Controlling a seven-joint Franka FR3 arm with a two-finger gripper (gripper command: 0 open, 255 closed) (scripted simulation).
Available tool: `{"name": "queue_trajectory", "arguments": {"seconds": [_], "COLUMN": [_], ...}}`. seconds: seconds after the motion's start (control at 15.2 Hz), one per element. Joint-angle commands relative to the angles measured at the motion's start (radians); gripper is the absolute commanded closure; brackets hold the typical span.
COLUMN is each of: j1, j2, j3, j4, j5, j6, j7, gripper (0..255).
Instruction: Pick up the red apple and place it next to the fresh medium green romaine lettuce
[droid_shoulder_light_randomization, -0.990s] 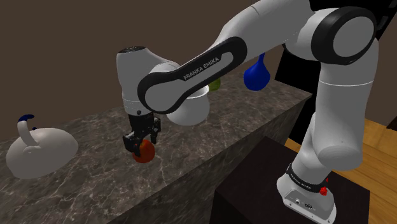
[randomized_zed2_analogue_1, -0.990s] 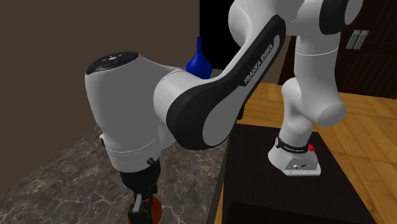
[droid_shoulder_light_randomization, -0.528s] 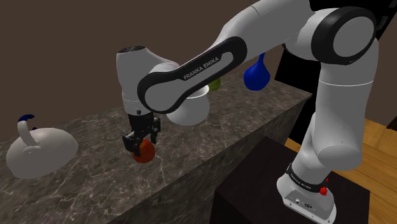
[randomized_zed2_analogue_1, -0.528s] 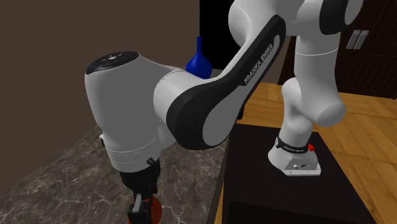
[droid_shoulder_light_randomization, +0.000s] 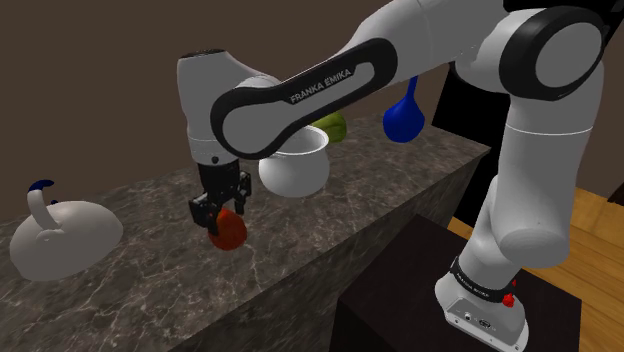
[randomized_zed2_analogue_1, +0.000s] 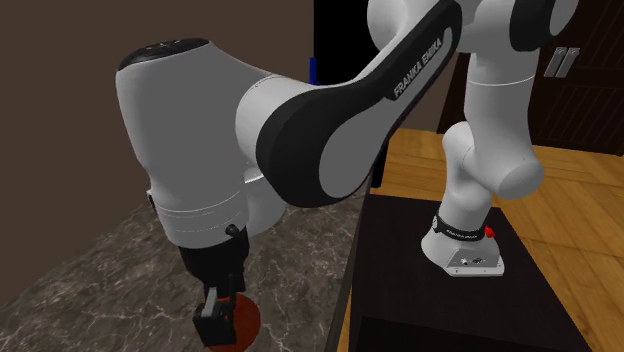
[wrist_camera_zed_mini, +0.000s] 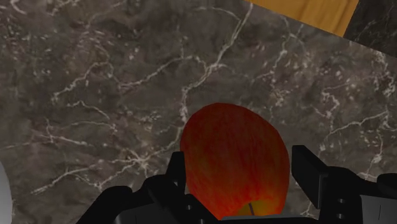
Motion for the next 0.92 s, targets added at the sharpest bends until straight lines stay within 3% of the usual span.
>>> {"name": "queue_trajectory", "arguments": {"seconds": [0.0, 0.86], "j1": [-0.001, -0.002], "j2": [-0.008, -0.039], "j3": [0.001, 0.007], "j4": [0.019, 0.156], "j5": [0.004, 0.020], "j6": [-0.026, -0.192], "j7": [-0.002, -0.006], "gripper": [255, 255]}}
